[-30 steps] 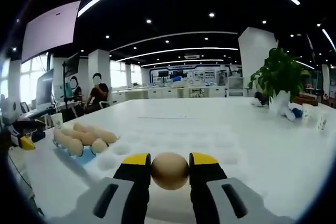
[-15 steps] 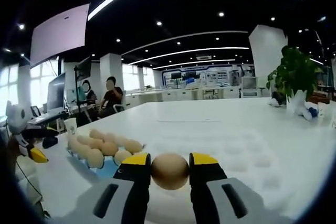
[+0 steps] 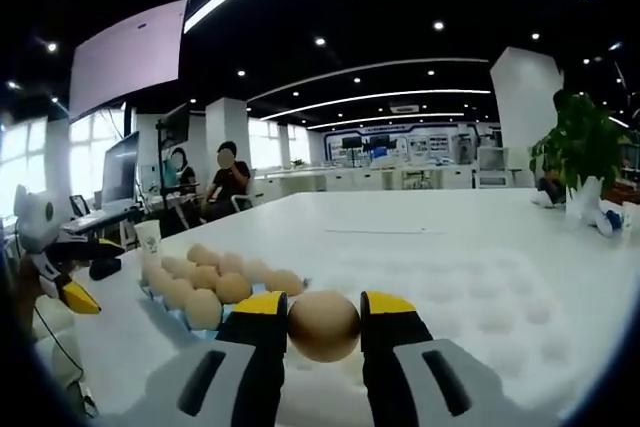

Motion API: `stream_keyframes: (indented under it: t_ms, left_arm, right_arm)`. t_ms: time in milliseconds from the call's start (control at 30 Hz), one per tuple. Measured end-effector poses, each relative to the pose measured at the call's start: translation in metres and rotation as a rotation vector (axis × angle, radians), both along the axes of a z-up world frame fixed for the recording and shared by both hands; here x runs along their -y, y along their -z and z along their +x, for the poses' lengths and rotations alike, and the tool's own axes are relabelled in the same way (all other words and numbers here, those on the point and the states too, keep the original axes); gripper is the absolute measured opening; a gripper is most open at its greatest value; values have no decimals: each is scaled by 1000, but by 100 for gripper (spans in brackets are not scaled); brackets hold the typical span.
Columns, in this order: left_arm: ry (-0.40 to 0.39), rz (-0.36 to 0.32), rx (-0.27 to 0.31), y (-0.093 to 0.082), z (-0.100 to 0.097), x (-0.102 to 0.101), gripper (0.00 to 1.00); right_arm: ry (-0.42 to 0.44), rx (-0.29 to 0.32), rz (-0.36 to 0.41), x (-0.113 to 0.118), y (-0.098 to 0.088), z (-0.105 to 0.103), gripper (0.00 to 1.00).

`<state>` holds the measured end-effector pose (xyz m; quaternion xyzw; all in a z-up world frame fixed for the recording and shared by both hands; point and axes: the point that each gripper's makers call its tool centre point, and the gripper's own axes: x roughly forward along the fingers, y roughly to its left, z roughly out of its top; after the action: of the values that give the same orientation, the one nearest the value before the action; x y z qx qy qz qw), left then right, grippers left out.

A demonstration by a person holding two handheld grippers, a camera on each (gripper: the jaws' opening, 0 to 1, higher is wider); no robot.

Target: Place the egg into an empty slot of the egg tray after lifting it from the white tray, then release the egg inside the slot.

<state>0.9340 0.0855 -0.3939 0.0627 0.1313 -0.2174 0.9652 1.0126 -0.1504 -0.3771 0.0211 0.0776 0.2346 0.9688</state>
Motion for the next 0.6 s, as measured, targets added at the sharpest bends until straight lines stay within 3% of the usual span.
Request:
stream_keyframes:
  t_ms: [600]
  left_arm:
    - [6, 8, -6, 2, -1, 0, 98]
  right_arm:
    - [-150, 7, -21, -62, 15, -7, 30]
